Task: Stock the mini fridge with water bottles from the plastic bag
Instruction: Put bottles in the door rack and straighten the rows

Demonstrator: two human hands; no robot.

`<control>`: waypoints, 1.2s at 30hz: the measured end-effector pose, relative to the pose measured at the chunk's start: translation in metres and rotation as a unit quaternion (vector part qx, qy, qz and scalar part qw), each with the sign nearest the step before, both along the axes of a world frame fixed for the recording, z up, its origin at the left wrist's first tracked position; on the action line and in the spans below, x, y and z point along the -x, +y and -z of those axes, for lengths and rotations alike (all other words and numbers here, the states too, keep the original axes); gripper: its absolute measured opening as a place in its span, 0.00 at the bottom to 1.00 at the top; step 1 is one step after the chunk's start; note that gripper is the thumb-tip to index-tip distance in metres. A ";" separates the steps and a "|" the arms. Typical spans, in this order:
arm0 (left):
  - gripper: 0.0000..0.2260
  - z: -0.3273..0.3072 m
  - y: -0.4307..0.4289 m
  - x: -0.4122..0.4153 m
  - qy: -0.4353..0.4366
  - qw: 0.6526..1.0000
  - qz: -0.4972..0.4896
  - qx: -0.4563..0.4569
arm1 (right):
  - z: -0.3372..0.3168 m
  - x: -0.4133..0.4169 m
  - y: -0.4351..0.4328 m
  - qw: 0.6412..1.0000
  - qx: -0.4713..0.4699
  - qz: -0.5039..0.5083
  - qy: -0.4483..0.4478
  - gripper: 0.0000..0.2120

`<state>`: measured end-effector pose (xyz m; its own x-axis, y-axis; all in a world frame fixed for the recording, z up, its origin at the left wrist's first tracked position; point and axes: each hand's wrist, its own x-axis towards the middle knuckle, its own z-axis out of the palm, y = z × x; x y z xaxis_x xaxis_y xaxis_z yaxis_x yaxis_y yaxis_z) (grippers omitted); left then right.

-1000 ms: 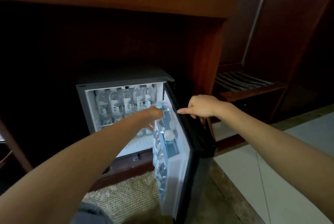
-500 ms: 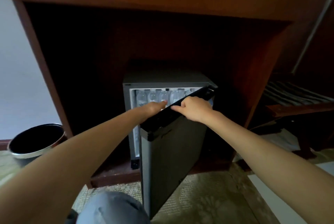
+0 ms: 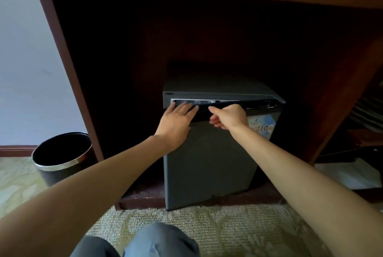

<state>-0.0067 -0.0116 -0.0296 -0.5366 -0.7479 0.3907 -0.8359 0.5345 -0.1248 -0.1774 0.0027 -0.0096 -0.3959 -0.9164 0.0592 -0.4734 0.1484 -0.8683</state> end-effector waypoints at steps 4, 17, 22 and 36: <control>0.36 0.023 0.000 0.005 -0.023 0.999 -0.008 0.026 | 0.004 -0.004 -0.015 0.994 -0.009 0.013 -0.111 0.17; 0.41 0.036 -0.038 0.002 -0.018 0.994 0.043 0.101 | 0.008 -0.010 -0.039 0.989 0.026 0.047 -0.140 0.16; 0.41 0.040 -0.047 0.004 -0.035 0.985 0.040 0.164 | 0.008 -0.009 -0.045 0.986 0.023 0.062 -0.155 0.16; 0.39 0.036 -0.045 0.006 -0.052 0.984 0.026 0.166 | -0.001 -0.006 -0.046 0.983 -0.039 0.039 -0.175 0.16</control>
<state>-0.0129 -0.0570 -0.0655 -0.6213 -0.5585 0.5496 -0.7816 0.4917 -0.3839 -0.1711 -0.0436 -0.0081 -0.4492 -0.8786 -0.1621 -0.1317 0.2445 -0.9607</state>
